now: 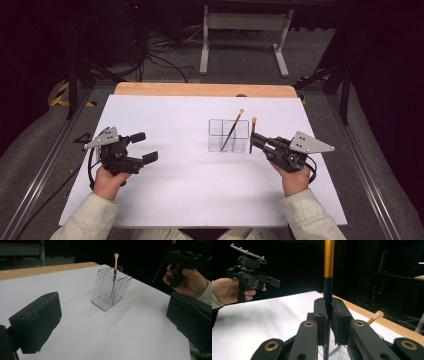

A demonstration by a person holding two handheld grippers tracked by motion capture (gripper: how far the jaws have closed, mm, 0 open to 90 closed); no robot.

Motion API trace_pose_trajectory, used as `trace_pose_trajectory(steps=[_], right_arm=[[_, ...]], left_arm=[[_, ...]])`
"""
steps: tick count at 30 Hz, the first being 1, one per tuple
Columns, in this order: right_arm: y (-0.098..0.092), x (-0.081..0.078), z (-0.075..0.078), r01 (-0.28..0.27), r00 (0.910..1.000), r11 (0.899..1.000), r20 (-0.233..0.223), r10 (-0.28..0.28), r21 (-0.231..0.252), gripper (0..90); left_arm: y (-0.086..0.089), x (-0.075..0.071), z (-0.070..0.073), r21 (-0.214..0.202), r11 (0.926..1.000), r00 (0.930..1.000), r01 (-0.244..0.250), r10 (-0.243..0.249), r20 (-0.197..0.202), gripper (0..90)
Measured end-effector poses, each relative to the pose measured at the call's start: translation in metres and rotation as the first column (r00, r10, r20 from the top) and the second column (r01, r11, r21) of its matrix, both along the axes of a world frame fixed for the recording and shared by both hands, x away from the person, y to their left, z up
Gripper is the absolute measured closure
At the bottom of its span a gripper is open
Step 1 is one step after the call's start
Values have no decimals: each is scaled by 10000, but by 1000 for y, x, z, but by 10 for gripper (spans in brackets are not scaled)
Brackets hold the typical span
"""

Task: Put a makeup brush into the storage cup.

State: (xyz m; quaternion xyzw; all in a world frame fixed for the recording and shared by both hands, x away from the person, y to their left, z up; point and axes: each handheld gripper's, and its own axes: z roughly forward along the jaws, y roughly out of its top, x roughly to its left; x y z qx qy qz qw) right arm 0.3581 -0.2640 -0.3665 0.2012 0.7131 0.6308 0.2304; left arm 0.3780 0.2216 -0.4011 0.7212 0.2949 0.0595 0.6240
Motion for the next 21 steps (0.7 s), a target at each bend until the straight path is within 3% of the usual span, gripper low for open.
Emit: trace_pose_trajectory(steps=[7,21], right_arm=[[-6,5,-5,-3,9997,9980,-237,18,629,826],[-5,19,-2,5,9991,9966,-416,30,829,825]], left_arm=[[-1,0,0,11,10000,10000,35,-35,-2,8],[-1,1,-1,-13,10000,10000,50,-50,8,8]])
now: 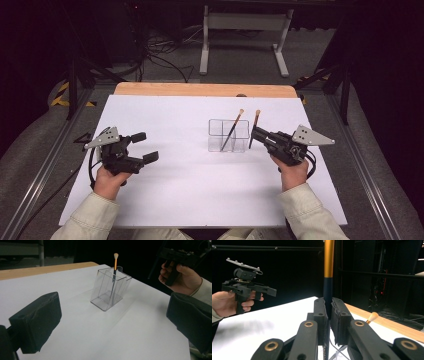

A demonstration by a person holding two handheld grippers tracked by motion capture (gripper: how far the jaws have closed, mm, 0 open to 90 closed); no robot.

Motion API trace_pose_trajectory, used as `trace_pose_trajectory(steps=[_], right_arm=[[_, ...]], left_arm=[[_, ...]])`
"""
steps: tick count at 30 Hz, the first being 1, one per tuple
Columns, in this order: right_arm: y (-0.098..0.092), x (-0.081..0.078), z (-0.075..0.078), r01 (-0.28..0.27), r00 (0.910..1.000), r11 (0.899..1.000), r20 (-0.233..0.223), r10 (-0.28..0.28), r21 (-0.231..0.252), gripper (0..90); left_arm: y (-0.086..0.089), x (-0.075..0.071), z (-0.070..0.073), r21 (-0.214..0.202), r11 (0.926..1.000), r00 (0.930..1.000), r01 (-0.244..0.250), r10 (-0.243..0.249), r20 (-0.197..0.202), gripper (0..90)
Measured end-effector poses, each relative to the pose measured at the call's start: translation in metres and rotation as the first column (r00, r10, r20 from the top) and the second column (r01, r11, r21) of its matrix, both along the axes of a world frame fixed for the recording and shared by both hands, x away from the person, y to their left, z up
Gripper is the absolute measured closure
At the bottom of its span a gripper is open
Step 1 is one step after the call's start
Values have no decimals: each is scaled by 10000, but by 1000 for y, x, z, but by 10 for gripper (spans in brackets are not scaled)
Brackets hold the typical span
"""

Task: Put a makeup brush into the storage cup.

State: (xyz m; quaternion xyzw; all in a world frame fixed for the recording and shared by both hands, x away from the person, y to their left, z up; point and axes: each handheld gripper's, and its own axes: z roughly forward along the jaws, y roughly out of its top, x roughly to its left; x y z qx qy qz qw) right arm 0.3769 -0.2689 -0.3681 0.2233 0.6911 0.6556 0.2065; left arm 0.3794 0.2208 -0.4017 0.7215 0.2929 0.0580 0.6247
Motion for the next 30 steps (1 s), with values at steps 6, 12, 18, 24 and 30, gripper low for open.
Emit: trace_pose_trajectory(steps=[6,12,18,24,30], right_arm=[[6,9,6,3,9999,9999,117,-2,-101,825],[12,17,8,71,9996,9999,287,-67,-132,825],[21,28,9,18,9998,9999,203,-16,-102,825],[28,36,9,14,9998,9999,206,-12,-111,825],[34,44,10,52,9997,9999,234,-49,-128,825]], left_arm=[[0,0,0,-24,10000,10000,2,-2,-19,8],[0,1,-1,-17,10000,10000,-12,11,-90,8],[1,1,-1,-34,10000,10000,2,-2,-29,8],[1,1,-2,-51,10000,10000,8,-8,-54,8],[1,1,-2,-24,10000,10000,-1,0,-78,8]])
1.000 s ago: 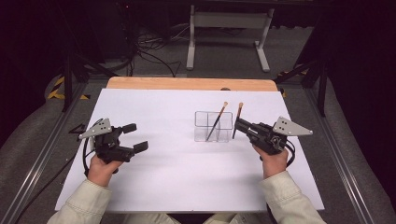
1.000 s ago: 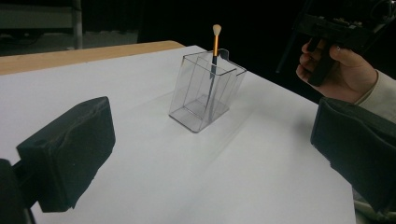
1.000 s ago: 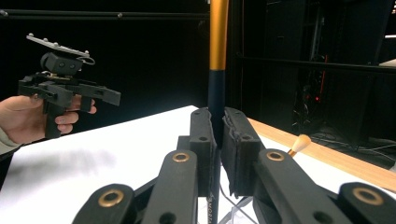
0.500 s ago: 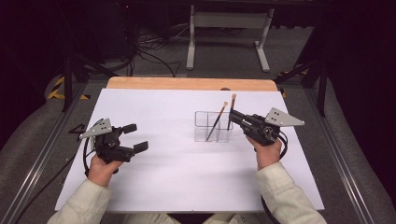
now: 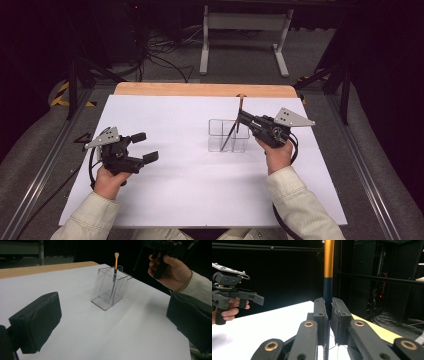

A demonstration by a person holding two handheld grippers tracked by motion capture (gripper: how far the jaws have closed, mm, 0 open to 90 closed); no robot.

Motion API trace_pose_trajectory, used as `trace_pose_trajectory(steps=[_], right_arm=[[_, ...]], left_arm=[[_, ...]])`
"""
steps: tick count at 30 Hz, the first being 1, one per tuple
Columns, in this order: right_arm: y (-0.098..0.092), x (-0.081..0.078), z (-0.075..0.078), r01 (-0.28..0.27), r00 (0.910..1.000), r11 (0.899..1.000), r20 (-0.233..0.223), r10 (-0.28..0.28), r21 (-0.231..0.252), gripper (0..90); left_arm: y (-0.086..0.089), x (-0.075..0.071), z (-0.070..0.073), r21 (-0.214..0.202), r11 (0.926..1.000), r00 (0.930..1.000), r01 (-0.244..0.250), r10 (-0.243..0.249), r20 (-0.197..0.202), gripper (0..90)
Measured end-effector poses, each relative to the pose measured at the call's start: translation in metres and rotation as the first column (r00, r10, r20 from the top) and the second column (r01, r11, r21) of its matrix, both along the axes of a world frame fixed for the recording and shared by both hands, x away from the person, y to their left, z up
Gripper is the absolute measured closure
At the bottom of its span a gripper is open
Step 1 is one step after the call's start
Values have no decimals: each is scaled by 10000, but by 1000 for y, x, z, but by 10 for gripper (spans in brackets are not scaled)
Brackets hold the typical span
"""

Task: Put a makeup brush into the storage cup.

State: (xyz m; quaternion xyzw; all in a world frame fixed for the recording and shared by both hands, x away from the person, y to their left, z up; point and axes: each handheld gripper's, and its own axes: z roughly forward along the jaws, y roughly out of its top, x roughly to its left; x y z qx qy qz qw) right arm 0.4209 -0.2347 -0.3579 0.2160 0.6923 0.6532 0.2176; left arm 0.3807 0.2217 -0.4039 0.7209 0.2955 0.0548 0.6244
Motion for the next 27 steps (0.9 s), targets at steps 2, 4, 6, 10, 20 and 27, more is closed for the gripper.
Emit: trace_pose_trajectory(steps=[2,4,6,10,20,27], right_arm=[[3,3,1,5,10000,10000,54,-5,-44,826],[5,5,1,24,10000,10000,84,-23,-73,825],[7,8,1,31,10000,10000,92,-30,-90,825],[9,11,2,40,9999,10000,121,-39,-85,825],[18,21,0,177,9996,9997,230,-173,-166,825],[20,26,-3,245,9996,9997,110,-245,-52,826]], left_arm=[[1,0,0,-24,10000,10000,-38,38,-26,8],[1,0,-1,-26,10000,10000,-44,44,-25,8],[1,0,-1,-32,10000,10000,-36,36,-21,8],[1,0,-1,-26,10000,10000,-25,25,-12,8],[1,1,-1,-4,10000,10000,-26,26,-14,8],[1,1,-2,-34,10000,10000,-24,24,-67,8]])
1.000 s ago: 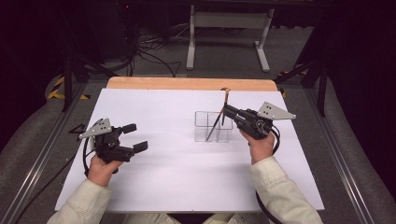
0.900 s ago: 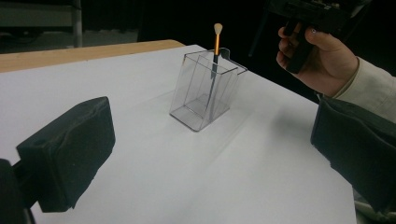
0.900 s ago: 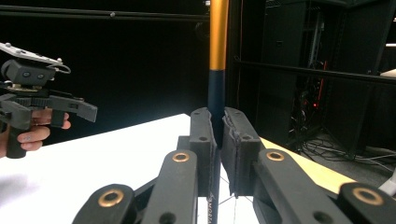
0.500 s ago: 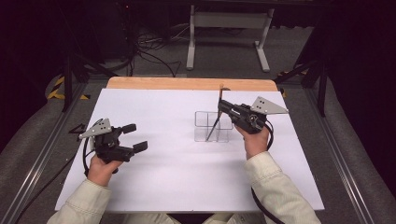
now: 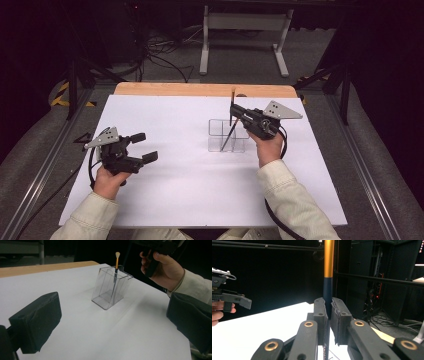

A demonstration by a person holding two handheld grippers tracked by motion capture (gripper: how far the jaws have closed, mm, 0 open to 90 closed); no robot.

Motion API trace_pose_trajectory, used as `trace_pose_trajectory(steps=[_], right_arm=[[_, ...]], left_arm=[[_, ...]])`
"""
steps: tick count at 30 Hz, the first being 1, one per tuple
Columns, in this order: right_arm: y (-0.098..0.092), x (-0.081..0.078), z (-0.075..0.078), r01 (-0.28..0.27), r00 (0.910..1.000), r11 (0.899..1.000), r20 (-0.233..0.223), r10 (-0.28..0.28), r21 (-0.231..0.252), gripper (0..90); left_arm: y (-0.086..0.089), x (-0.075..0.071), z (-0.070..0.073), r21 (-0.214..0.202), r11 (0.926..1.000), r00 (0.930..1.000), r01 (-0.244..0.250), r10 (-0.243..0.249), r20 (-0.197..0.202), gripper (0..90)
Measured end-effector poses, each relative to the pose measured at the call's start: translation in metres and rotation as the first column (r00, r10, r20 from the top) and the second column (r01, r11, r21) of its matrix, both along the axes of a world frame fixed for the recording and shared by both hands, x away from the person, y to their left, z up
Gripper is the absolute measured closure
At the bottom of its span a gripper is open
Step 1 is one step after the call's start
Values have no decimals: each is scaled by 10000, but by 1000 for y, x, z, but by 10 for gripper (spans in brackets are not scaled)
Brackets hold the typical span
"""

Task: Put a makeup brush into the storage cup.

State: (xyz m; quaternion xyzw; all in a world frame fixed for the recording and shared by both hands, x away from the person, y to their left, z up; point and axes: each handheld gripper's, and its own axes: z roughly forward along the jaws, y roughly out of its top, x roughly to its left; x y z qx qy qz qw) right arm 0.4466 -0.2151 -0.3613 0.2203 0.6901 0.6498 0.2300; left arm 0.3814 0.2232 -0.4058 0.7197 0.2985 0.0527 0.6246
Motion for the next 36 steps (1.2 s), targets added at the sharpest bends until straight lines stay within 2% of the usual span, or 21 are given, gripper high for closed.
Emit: trace_pose_trajectory(steps=[16,36], right_arm=[[-3,4,-24,74,9965,9999,-831,-84,-126,825],[-7,3,-41,72,9915,9996,-1298,-108,-283,825]], left_arm=[[0,0,0,14,10000,10000,14,-14,-11,8],[0,0,0,-2,10000,10000,23,-23,-14,8]])
